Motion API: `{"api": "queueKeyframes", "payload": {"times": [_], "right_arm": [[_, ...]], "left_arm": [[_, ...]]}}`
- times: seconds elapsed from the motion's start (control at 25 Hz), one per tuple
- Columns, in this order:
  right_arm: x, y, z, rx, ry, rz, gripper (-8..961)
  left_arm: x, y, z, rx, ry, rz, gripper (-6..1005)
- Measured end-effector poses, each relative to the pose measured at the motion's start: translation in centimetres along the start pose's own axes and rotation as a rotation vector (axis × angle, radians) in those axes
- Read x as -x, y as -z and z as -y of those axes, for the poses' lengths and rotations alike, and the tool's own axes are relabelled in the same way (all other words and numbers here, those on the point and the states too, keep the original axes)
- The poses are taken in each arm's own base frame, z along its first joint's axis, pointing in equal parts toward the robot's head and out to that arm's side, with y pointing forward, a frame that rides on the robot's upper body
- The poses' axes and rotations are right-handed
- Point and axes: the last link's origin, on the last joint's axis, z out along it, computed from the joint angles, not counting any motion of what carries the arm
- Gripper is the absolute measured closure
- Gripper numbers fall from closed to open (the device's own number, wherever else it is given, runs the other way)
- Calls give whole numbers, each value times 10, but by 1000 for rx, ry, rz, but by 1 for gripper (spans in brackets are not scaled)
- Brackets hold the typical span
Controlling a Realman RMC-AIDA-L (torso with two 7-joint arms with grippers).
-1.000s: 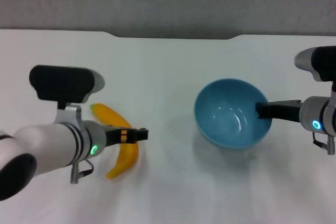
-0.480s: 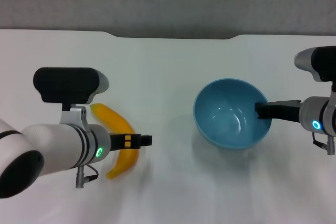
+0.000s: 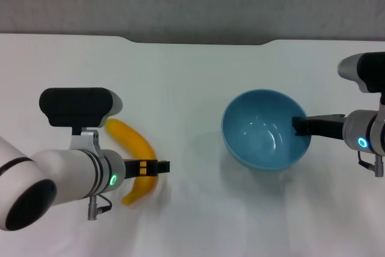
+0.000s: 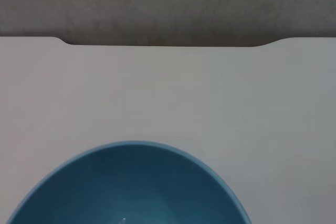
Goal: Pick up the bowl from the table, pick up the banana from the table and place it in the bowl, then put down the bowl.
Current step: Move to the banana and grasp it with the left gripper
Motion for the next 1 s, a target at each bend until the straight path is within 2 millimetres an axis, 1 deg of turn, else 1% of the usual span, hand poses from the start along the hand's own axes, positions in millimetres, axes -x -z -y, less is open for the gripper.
{"api": "queueKeyframes", "payload": {"times": [0.28,0.68,1.0], "right_arm": [[1,0,-1,3,1,1,919],[5,1,-5,14,11,12,919],[7,2,-7,17,15,20,920]], "left_arm": [[5,-8,-5,6,-22,9,152],[9,-16,0,-8,-24,12,157],[11,-21,-3,-15,-55,28,162]]}}
